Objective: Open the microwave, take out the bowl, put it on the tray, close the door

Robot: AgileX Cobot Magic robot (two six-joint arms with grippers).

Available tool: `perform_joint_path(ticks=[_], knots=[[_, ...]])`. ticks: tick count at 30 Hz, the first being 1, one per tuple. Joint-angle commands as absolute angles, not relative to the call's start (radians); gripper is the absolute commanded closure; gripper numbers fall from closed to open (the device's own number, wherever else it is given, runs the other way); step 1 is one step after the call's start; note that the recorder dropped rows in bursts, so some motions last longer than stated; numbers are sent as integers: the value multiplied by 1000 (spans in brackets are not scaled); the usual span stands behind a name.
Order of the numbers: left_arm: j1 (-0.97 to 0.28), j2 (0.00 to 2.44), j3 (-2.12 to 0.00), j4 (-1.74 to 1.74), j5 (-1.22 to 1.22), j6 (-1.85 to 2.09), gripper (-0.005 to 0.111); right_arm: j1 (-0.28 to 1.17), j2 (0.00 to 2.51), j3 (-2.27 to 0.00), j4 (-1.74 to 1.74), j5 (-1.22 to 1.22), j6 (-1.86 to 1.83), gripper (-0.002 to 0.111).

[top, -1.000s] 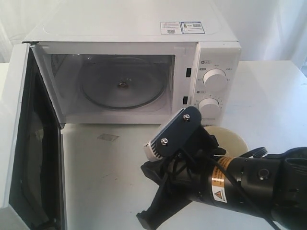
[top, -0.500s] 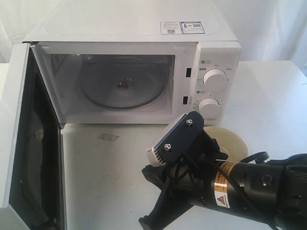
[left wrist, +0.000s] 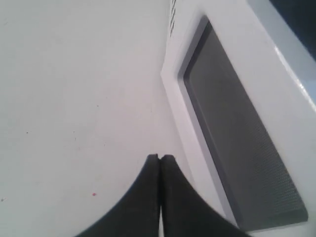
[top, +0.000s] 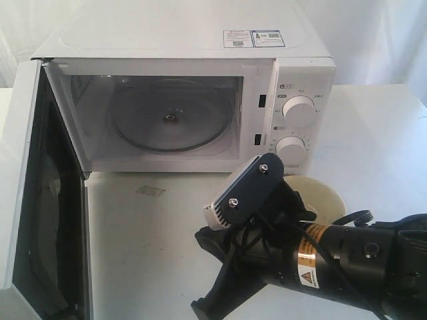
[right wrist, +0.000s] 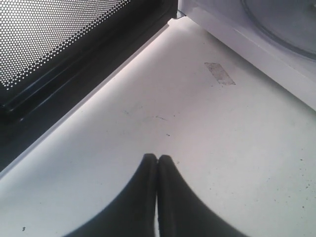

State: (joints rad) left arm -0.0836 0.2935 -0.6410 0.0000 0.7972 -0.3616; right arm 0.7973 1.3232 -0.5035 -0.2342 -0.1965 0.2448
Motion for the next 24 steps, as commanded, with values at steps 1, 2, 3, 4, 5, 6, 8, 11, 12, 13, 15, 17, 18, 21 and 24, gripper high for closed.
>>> perform_joint_path(ticks=[1,2,3,4,5,6,8,11,12,13,15,17,18,21,24], knots=[[-82,401,-671,0,812,-291,107,800,1316,-497,-233,-227,239,108],[-82,423,-669,0,799,-289,107,800,1316,-497,-233,-227,239,108],[-82,440,-669,0,784,-289,107,800,1316,-497,-233,-227,239,108],[-82,450,-669,0,767,-289,107,800,1316,-497,-233,-227,239,108],[-82,457,-669,0,750,-289,107,800,1316,-497,-233,-227,239,108],[-82,461,-669,0,735,-289,107,800,1316,-497,-233,-227,239,108],[-82,463,-669,-13,694,-307,107,800,1316,-497,-233,-227,239,108],[-82,469,-665,-98,620,-257,107,800,1316,-497,-233,-232,239,108],[-82,474,-665,-131,598,-201,107,800,1316,-497,-233,-234,239,108],[-82,481,-665,-158,590,-168,107,800,1316,-497,-233,-234,239,108],[-82,505,-665,-242,584,-73,107,800,1316,-497,-233,-241,239,108],[-82,564,-665,-344,622,168,107,800,1313,-497,-233,-256,239,108],[-82,581,-665,-361,630,202,107,800,1306,-497,-233,-258,239,108],[-82,670,-665,-407,586,254,107,835,1213,-497,-240,-265,239,108],[-82,749,-665,-505,582,384,107,869,1086,-497,-240,-254,239,108]])
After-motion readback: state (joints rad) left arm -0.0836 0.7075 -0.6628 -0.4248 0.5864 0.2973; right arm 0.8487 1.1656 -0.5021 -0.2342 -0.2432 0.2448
